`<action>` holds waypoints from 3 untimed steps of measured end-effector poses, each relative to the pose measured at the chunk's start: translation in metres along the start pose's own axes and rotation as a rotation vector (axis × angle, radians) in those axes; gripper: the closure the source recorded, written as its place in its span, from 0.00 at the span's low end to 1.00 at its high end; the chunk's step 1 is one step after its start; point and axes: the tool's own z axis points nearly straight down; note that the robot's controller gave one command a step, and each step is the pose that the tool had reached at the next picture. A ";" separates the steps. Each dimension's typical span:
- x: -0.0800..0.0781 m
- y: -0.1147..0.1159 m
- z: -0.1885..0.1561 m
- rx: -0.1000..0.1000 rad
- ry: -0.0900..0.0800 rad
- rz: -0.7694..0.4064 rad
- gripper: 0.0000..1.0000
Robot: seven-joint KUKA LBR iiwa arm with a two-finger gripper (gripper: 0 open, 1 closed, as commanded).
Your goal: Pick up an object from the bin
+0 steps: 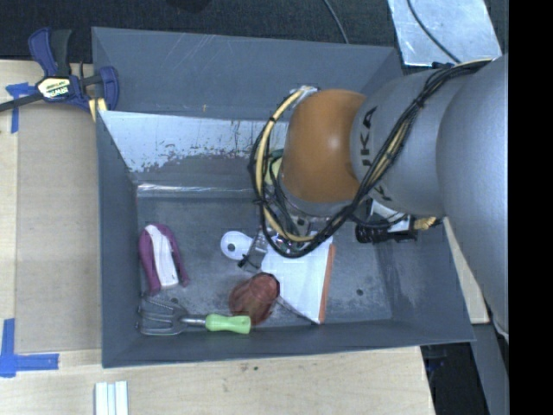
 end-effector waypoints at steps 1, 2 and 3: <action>0.001 0.000 0.010 -0.006 -0.007 0.007 0.00; 0.009 -0.002 0.030 0.003 0.004 0.012 0.00; -0.041 0.022 0.040 0.001 -0.001 -0.065 1.00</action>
Offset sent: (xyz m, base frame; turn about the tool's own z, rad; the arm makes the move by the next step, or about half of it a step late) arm -0.0173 0.0168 0.0255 0.0169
